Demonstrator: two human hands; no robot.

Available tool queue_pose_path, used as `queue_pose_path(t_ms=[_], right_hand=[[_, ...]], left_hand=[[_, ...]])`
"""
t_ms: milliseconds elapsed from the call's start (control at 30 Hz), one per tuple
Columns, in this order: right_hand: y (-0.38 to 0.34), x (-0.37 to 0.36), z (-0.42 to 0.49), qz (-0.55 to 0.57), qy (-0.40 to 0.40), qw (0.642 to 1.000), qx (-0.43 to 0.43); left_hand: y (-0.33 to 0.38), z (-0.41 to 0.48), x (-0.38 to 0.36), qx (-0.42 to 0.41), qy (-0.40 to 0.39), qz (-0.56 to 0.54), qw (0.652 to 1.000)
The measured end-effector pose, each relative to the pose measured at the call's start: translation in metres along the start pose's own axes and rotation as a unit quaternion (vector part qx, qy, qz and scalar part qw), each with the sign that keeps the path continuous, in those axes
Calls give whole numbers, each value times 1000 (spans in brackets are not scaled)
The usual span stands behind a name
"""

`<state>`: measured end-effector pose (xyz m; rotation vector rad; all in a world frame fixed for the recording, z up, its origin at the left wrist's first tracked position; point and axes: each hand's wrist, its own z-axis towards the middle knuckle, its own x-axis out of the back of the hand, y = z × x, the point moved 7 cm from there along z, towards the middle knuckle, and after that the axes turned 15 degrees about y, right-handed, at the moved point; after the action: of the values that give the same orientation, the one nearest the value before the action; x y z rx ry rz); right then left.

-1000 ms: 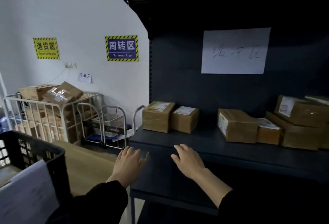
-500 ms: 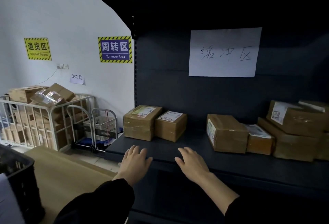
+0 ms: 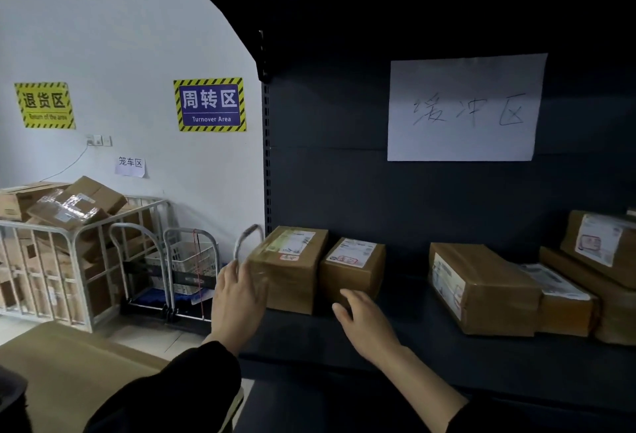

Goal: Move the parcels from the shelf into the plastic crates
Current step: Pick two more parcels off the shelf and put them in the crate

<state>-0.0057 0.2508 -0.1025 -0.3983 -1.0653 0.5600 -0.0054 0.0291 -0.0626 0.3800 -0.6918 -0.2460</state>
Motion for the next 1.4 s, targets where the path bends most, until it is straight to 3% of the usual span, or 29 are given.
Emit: queue_pose_path(t_ms=[267, 467, 600, 800, 1033, 1267, 1400], right_hand=[[-34, -15, 41, 81, 134, 986, -63], [-41, -29, 65, 117, 96, 978, -147], [-43, -35, 63, 107, 83, 978, -159], [-49, -44, 40, 200, 103, 972, -62], [-43, -60, 19, 173, 86, 981, -23], [-32, -63, 14, 170, 46, 984, -41], [-23, -52, 12, 158, 63, 985, -39]], left_hand=[[-35, 55, -37, 62, -63, -74, 993], [-33, 63, -74, 226, -193, -233, 926], [-32, 55, -67, 234, -162, -277, 918], [-40, 19, -41, 198, -107, -415, 881], [-55, -5, -40, 136, -108, -272, 947], [-50, -19, -37, 136, -118, -245, 953], [-51, -20, -25, 137, -84, -220, 962]])
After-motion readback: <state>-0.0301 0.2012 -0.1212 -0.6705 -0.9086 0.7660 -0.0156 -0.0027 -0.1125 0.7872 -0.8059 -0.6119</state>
